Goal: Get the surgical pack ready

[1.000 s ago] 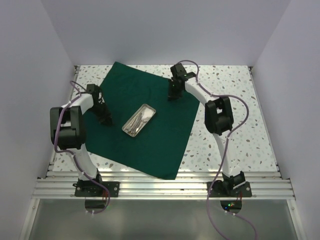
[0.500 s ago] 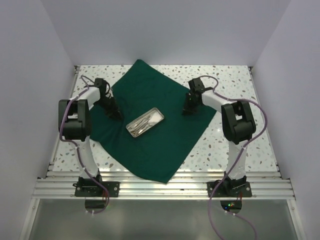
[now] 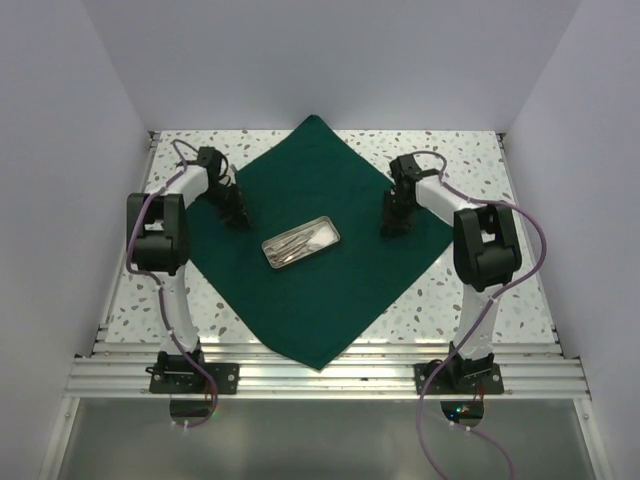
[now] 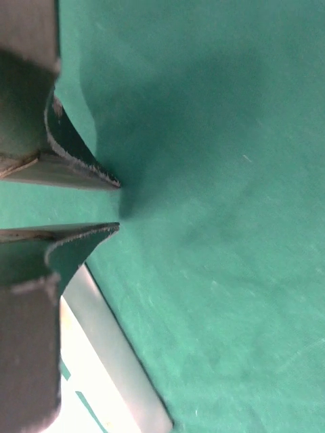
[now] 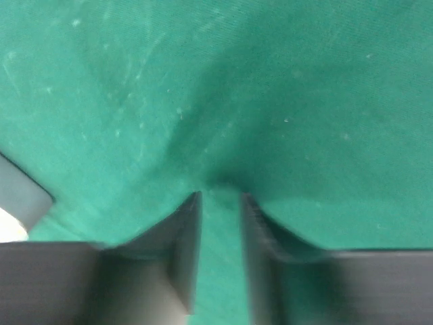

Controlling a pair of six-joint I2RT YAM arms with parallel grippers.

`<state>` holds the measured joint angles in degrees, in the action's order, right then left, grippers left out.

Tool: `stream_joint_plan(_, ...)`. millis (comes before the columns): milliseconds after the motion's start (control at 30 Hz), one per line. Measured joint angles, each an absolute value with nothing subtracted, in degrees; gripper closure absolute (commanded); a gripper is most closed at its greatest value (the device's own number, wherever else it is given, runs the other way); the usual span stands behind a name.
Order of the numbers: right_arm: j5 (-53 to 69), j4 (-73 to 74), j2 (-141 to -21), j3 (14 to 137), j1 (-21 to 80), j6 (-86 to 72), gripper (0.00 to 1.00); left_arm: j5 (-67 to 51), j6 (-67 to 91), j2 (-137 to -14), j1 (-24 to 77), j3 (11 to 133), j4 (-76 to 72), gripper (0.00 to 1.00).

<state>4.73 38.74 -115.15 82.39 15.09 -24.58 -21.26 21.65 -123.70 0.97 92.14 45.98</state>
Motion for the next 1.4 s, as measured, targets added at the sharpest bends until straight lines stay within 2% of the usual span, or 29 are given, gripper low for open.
stream_joint_plan(67,5.1,41.5,-115.2,85.3,15.7,-22.0,0.43,-19.3,21.6,-120.8,1.2,88.7,43.8,0.65)
stream_joint_plan(133,6.5,43.7,-115.2,89.0,17.0,-20.0,0.39,-17.5,21.5,-117.4,1.1,84.6,42.2,0.65)
stream_joint_plan(400,12.0,46.9,-117.2,102.2,27.7,-16.8,0.41,-15.9,21.5,-103.5,1.1,69.8,38.7,0.68)
stream_joint_plan(567,13.0,49.3,-122.7,105.9,29.1,-16.9,0.54,-17.6,21.9,-101.4,1.3,67.1,38.0,0.74)
stream_joint_plan(600,13.0,49.8,-124.1,106.5,28.9,-16.8,0.56,-17.9,21.9,-101.2,1.5,66.7,38.0,0.81)
stream_joint_plan(633,12.9,50.0,-125.2,106.8,28.8,-16.9,0.60,-18.3,22.2,-100.9,1.7,66.3,38.0,0.83)
stream_joint_plan(733,12.7,50.2,-127.3,107.1,28.6,-16.8,0.61,-19.5,22.4,-100.1,2.9,64.2,37.8,0.89)
stream_joint_plan(967,11.6,50.6,-129.2,109.2,28.9,-16.8,0.63,-22.3,23.2,-99.4,7.6,60.3,37.8,0.91)
stream_joint_plan(1167,11.7,50.7,-129.3,109.1,29.0,-17.0,0.77,-24.4,23.5,-100.3,9.1,60.9,36.5,0.91)
stream_joint_plan(1300,12.2,50.0,-129.3,107.2,29.0,-17.8,0.91,-24.9,23.4,-104.2,9.1,64.2,36.3,0.91)
stream_joint_plan(1400,12.9,49.7,-128.0,104.5,28.9,-18.1,0.95,-24.8,23.5,-107.2,9.0,67.3,36.5,0.91)
